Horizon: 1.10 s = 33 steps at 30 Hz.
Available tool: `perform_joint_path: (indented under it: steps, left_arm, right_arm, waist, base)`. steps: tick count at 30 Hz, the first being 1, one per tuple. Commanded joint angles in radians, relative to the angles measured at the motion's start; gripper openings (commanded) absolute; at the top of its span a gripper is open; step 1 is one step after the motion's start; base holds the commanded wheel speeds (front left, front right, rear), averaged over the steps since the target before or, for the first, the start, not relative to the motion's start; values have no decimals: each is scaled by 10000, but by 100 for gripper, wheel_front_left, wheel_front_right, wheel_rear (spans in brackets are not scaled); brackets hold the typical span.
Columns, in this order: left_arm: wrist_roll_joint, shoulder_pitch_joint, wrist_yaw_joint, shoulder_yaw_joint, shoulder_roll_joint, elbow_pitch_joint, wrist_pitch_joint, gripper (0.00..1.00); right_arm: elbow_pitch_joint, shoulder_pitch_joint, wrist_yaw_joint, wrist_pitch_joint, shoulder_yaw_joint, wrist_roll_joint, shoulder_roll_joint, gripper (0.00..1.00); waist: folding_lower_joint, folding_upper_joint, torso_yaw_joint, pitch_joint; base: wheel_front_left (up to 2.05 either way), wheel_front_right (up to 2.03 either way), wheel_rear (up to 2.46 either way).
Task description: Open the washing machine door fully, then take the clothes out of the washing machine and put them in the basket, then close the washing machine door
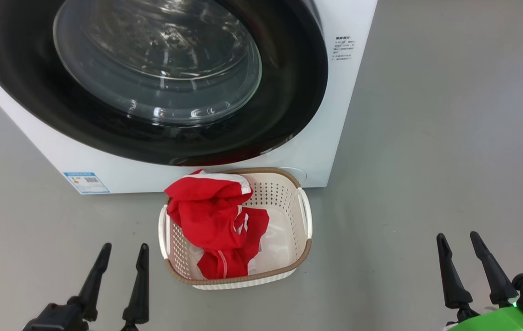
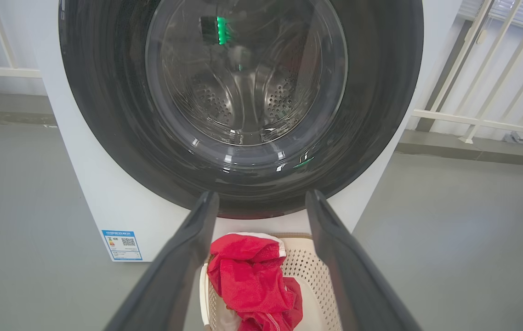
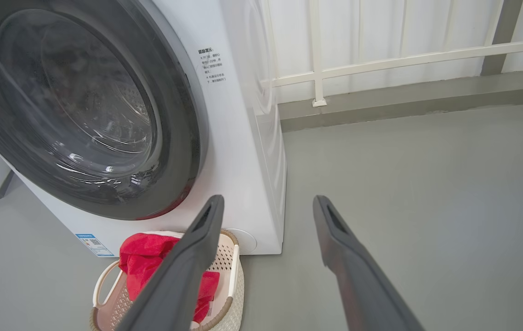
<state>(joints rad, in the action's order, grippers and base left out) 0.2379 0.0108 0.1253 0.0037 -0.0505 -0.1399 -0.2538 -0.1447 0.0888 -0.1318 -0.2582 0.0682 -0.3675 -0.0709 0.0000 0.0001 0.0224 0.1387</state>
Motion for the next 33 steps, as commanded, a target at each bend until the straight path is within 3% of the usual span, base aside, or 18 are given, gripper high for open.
perform_joint_path:
  steps: [1, 31, 32, 33]
  left_arm:
    - [-125, 1, 53, 332, -193, 297, -80, 100]
    - [-40, -190, 53, -58, -326, 387, -80, 100]
    - [-18, -183, 53, -81, -330, 396, -80, 0]
    - [-59, -311, -4, -377, -195, 91, 4, 0]
  right_arm:
    - [286, 30, 11, -36, -146, 87, -116, 100]
    - [380, 303, 11, -36, -32, 161, -54, 100]
    - [386, 299, 11, -36, -30, 158, -59, 0]
    - [81, 342, 0, 0, 167, 76, 107, 0]
  waist:
    - [0, -1, -37, -48]
    - [0, -1, 6, -152]
    - [0, -1, 16, -138]
    - [0, -1, 11, -144]
  base:
    - [0, 0, 0]
    - [0, 0, 0]
    - [0, 0, 0]
    - [0, 0, 0]
